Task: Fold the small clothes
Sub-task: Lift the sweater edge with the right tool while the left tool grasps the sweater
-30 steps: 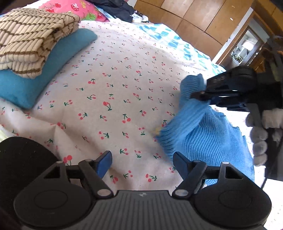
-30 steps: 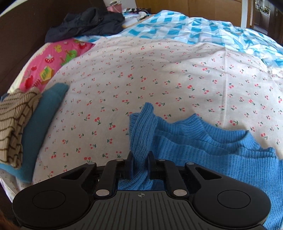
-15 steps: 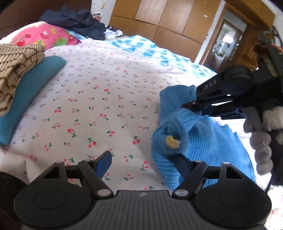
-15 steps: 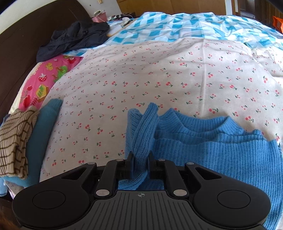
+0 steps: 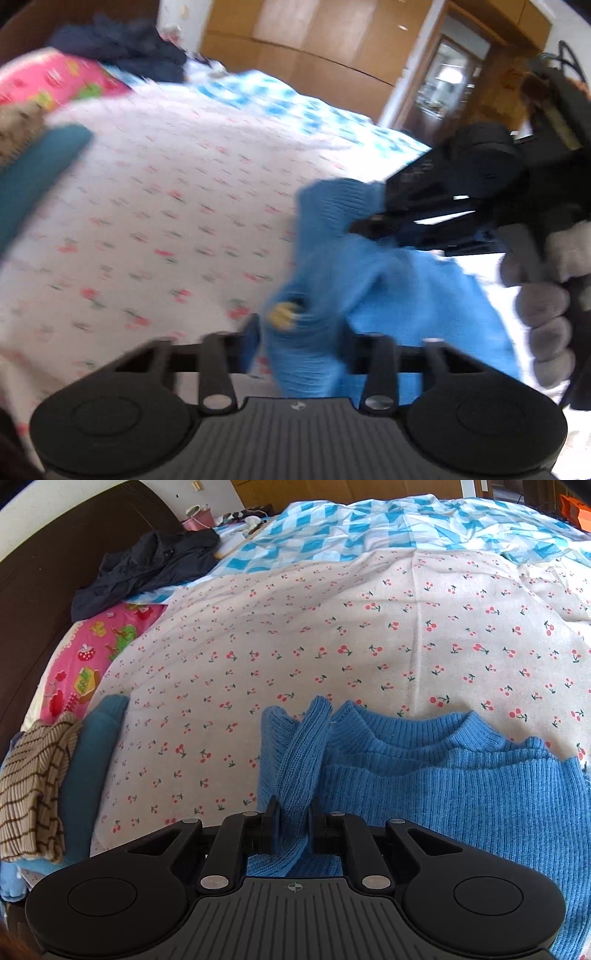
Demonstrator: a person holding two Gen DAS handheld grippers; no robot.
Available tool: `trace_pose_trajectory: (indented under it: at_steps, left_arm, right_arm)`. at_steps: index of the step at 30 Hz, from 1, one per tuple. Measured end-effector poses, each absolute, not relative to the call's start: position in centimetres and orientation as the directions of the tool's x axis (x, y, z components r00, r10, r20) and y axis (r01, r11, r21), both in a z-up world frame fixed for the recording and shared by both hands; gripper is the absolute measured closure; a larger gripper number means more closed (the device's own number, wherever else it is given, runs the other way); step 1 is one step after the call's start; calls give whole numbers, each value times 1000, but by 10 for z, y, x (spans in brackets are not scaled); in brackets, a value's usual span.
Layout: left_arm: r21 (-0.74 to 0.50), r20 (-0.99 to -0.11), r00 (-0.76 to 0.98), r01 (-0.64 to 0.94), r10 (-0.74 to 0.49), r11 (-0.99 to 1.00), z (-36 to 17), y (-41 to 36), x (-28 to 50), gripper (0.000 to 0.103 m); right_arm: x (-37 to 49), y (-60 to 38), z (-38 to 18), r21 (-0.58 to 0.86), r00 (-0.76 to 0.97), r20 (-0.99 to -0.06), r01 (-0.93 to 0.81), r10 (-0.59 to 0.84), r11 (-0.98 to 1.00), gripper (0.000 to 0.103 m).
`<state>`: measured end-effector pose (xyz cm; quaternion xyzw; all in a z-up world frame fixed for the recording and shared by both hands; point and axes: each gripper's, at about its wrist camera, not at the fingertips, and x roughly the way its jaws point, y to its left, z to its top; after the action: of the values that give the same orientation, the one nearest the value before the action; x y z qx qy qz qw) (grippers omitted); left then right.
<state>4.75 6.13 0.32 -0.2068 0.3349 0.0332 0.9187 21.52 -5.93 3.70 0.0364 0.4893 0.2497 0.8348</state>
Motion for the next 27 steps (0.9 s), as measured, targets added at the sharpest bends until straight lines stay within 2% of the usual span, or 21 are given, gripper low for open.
trace_pose_trajectory:
  at_steps: [2, 3, 6, 8, 10, 17, 21, 23, 27]
  left_arm:
    - [-350, -634, 768, -176, -94, 920, 0, 57, 46, 76]
    - [-339, -640, 762, -163, -100, 927, -1, 55, 45, 78]
    - [-338, -624, 772, -122, -124, 933, 3, 48, 43, 79]
    - [-337, -617, 776, -110, -131, 935, 4, 46, 42, 79]
    - [-347, -620, 772, -110, -140, 931, 4, 47, 42, 79]
    - [-365, -630, 761, -115, -154, 924, 3, 52, 45, 79]
    - [-332, -634, 759, -94, -148, 939, 3, 43, 46, 79]
    - [-317, -635, 759, -88, -143, 944, 3, 39, 47, 79]
    - [-299, -639, 758, -85, -133, 951, 3, 31, 48, 79]
  right_arm:
    - [216, -56, 35, 307, 381, -807, -381, 451, 872, 83]
    - [218, -55, 34, 312, 375, -810, -375, 450, 873, 83]
    - [220, -46, 34, 324, 364, -812, -368, 455, 872, 76]
    - [222, -35, 35, 319, 352, -818, -382, 456, 867, 61]
    - [224, -17, 35, 284, 336, -836, -414, 435, 865, 55]
    - [220, 54, 19, 56, 291, -922, -555, 256, 830, 43]
    - [211, 70, 18, -16, 295, -932, -609, 209, 793, 41]
    - [205, 73, 18, -35, 286, -939, -636, 193, 771, 34]
    - [195, 88, 12, -143, 328, -937, -673, 120, 725, 34]
